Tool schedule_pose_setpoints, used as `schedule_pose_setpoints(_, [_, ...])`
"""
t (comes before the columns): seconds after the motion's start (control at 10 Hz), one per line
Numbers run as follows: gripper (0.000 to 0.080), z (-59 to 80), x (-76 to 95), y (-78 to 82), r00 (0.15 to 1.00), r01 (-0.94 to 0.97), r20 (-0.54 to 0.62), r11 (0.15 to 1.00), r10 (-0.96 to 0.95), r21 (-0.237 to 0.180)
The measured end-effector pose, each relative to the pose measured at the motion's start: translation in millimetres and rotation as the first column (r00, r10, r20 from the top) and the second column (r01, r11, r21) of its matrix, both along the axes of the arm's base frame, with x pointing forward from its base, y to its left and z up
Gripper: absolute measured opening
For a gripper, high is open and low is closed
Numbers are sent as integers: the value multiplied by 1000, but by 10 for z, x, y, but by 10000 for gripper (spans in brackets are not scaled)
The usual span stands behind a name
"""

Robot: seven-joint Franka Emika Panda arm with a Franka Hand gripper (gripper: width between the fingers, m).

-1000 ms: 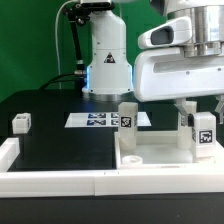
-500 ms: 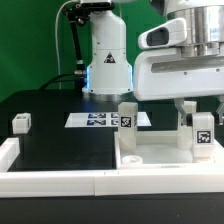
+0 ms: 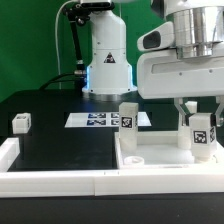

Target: Assemble square table

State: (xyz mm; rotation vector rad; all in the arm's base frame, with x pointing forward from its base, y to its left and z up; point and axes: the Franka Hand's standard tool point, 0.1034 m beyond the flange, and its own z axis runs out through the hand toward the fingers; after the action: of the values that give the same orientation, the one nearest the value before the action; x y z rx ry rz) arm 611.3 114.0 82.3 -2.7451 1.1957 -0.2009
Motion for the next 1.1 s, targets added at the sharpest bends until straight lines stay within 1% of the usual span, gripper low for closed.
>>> schedule_pose_setpoints(0.2, [291,3,-7,18,983,183,-22,983,-183,30])
schedule_pose_setpoints(0.5, [291,2,-7,19,945,326,-45,944,-324,53])
schedule_pose_setpoints(0.7, [291,1,-6,17,945,326,-44,944,-324,53])
schedule_pose_setpoints(0.8, [291,0,-6,18,958,287,-39,957,-286,47])
schedule_pose_setpoints(0.9, [478,10,-1,20,970,241,-42,970,-239,40])
schedule_pose_setpoints(1.0, [590,23,5,39,979,201,-47,979,-199,36])
schedule_pose_setpoints(1.1, [590,25,12,39,994,101,-33,995,-100,21])
